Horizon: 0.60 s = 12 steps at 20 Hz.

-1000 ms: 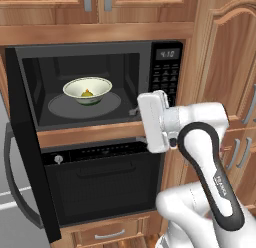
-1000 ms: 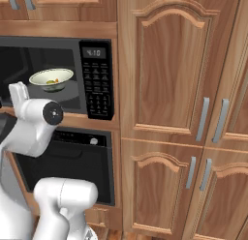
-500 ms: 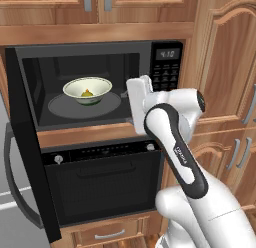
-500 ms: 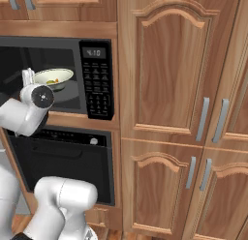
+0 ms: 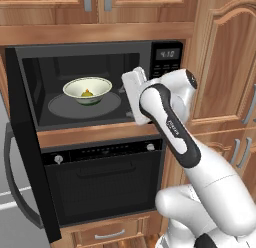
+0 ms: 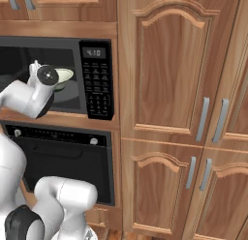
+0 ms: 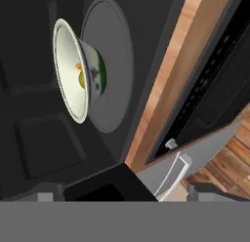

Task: The microwave is finished heating the shrimp and lemon. Take the bowl containing the food and place it on the dining counter.

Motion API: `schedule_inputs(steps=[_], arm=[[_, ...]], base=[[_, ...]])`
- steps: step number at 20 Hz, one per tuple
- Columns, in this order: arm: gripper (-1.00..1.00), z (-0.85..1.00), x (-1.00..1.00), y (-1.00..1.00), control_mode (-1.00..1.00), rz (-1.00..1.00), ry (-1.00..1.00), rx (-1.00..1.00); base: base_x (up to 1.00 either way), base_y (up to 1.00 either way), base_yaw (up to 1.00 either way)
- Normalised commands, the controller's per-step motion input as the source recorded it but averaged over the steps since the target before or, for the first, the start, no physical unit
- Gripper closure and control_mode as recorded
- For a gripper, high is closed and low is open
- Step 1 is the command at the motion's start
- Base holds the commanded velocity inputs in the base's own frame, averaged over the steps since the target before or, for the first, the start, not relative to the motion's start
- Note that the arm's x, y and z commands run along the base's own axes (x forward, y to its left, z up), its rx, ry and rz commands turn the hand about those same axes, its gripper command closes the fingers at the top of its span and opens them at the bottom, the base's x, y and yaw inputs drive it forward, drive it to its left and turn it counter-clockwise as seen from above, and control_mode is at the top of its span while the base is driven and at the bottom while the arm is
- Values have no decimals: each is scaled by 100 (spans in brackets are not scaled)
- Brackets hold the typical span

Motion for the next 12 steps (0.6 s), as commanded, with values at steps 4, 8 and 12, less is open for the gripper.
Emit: schedule_inputs(steps=[4, 8, 12], arm=[[-100, -18, 68, 6, -100, 0, 0, -7], [-100, -4, 66, 4, -100, 0, 0, -3], [-100, -3, 63, 22, -100, 0, 0, 0]], base=[[0, 0, 0], [0, 0, 0], [0, 0, 0]])
